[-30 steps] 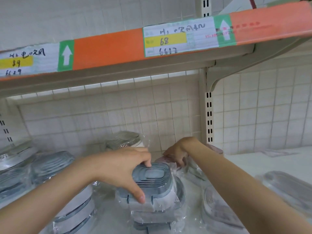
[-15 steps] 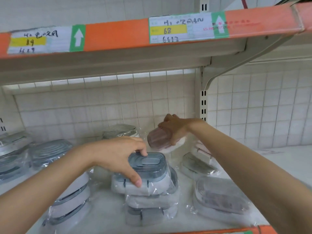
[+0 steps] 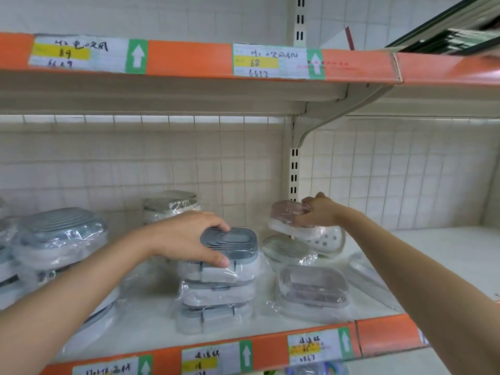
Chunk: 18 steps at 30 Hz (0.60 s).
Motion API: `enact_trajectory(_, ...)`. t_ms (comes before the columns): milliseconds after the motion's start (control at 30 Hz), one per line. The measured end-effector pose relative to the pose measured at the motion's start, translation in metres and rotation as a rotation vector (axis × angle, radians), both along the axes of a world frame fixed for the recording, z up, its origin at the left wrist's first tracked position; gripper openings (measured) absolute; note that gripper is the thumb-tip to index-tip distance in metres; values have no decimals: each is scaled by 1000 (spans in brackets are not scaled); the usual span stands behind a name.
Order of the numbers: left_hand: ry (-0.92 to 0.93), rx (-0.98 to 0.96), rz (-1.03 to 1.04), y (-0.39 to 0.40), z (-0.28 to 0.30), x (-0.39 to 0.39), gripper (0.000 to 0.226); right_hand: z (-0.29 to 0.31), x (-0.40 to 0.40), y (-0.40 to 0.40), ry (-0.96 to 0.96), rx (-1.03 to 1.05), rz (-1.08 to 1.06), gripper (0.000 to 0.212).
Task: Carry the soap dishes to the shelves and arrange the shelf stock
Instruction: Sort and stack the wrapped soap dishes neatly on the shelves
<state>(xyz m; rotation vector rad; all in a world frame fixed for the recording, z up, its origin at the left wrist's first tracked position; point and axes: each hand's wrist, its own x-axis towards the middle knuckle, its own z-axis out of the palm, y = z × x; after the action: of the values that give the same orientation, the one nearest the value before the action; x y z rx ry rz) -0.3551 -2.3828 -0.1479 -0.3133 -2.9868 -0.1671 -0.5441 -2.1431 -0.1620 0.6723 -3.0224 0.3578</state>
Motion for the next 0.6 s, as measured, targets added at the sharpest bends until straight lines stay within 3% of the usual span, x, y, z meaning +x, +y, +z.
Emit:
enact_trajectory(133,-15,-2,4,1,-1,0,63,-12,6,17,-18,-31,-57,95)
enact_trajectory(300,11,-16,-16,7,-2,-1,64,-23,23,21,-60,-77,5,63)
enact_trajectory(433,27,-7,-13,14,-6,1,65,-25,37,17,-27,-66,25,95)
enact_trajectory(533,25,8,12,14,-9,6,66,-22,51,20,-17,-106,25,66)
enact_trajectory(600,31,20,19,14,-9,8,65,-22,59,25,-1,-135,-1,72)
